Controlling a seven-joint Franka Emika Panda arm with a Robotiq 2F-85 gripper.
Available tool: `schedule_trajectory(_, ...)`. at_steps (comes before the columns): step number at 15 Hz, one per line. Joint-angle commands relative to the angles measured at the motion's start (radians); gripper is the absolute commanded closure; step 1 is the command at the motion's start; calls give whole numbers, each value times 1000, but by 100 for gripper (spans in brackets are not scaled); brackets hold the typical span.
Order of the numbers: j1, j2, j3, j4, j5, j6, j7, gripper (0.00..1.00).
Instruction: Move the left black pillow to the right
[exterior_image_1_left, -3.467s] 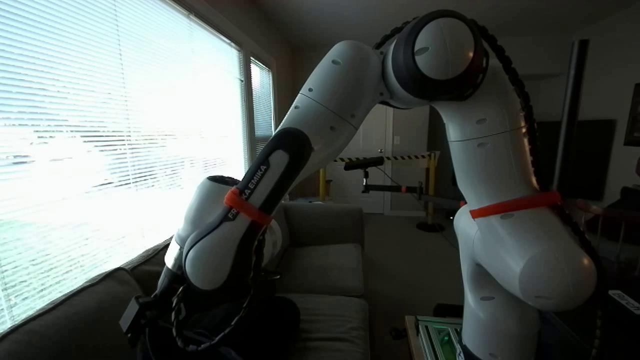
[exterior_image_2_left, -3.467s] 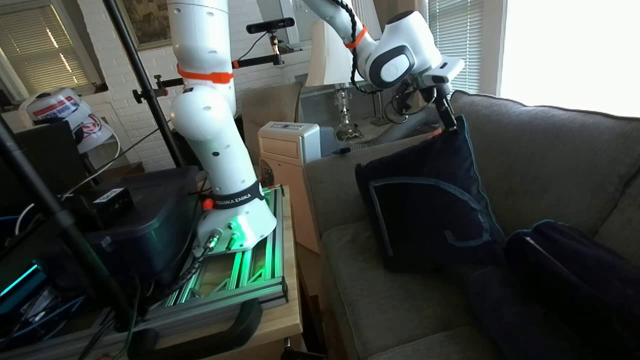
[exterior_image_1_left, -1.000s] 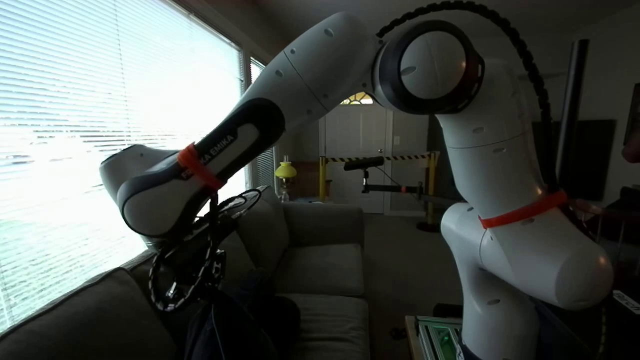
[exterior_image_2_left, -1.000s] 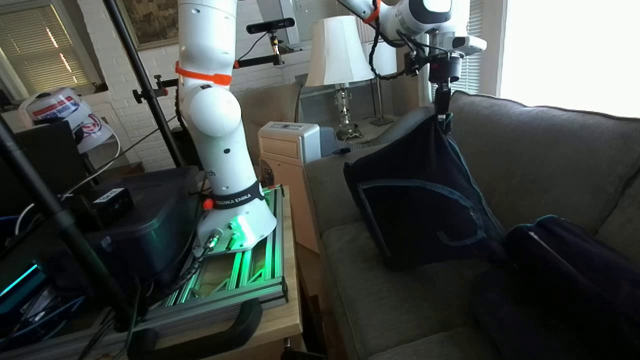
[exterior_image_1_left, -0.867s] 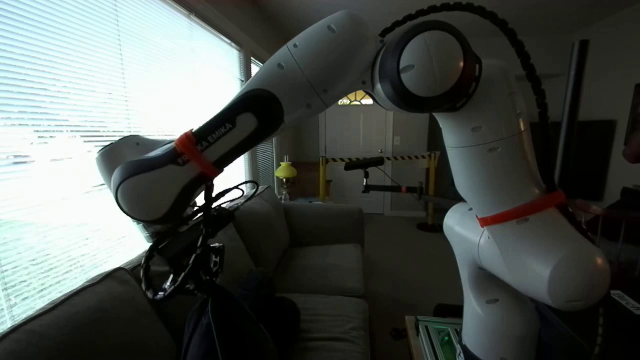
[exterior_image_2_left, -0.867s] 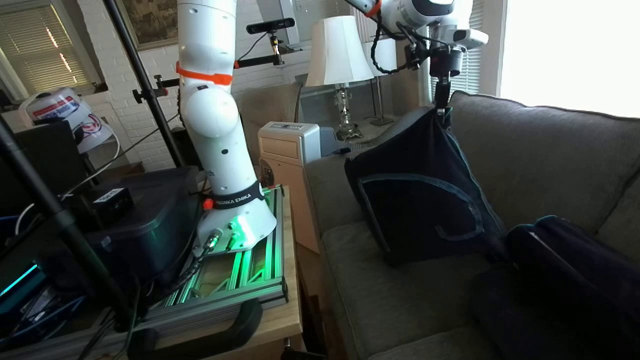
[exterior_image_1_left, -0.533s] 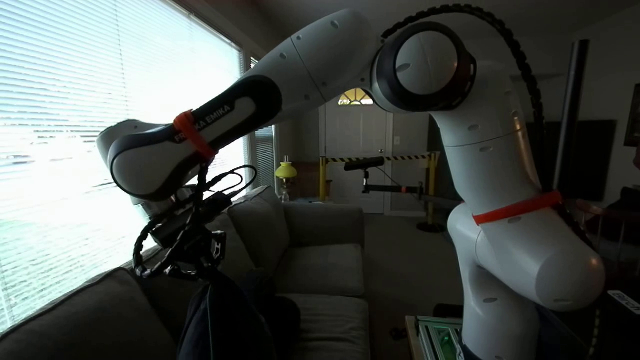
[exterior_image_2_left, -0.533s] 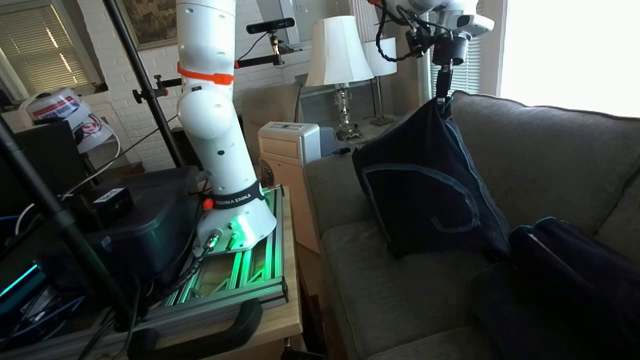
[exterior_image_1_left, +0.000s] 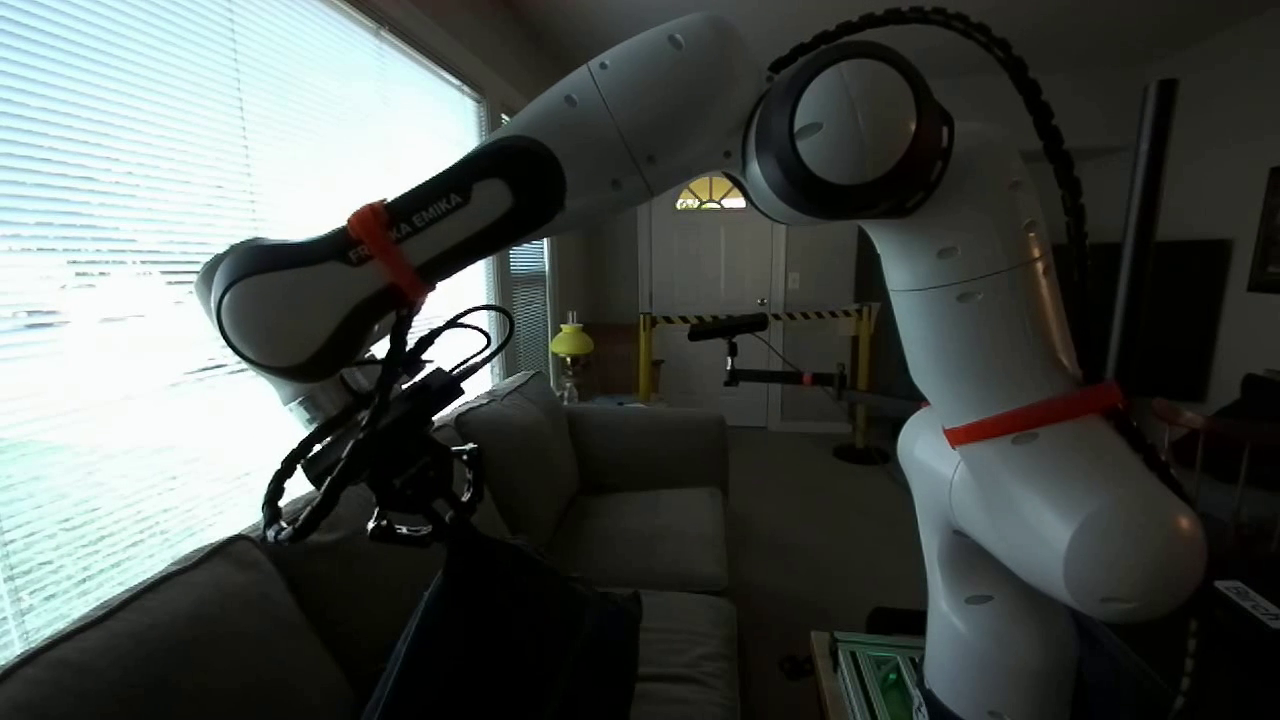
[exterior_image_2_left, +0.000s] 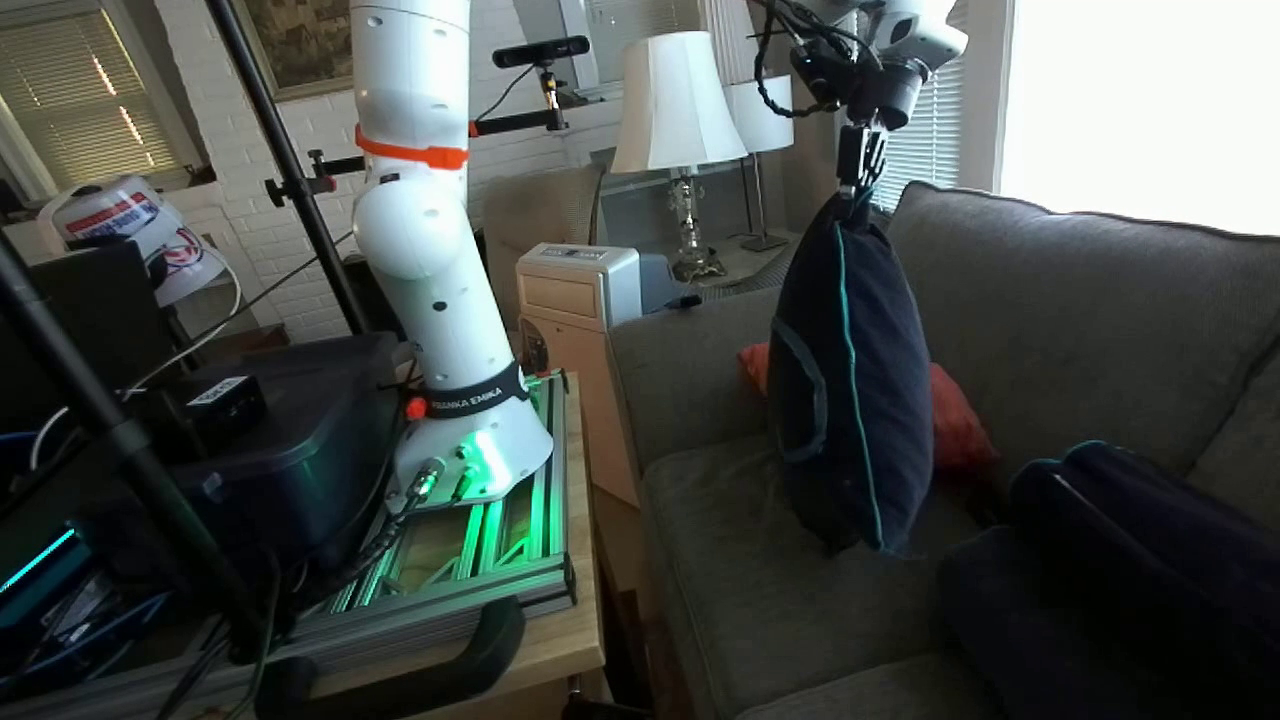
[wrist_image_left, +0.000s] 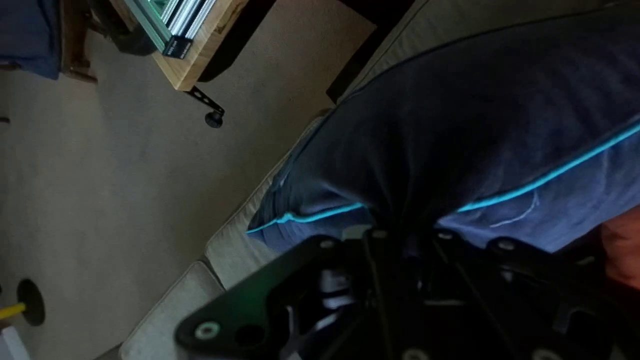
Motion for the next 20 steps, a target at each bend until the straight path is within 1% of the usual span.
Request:
schedule_trajectory(1,-38,-51,22,-27,16,4,107,97)
schedule_trajectory(5,-66,-42,24,-28,41,23,181,97)
schedule_trajectory(10,-80,-57,18,-42,11,18,303,97)
schedule_trajectory(14,-96,-67,15,-41,17,23,403,97)
schedule_trajectory(20,-122,-82,12,-35,7,33,503,97)
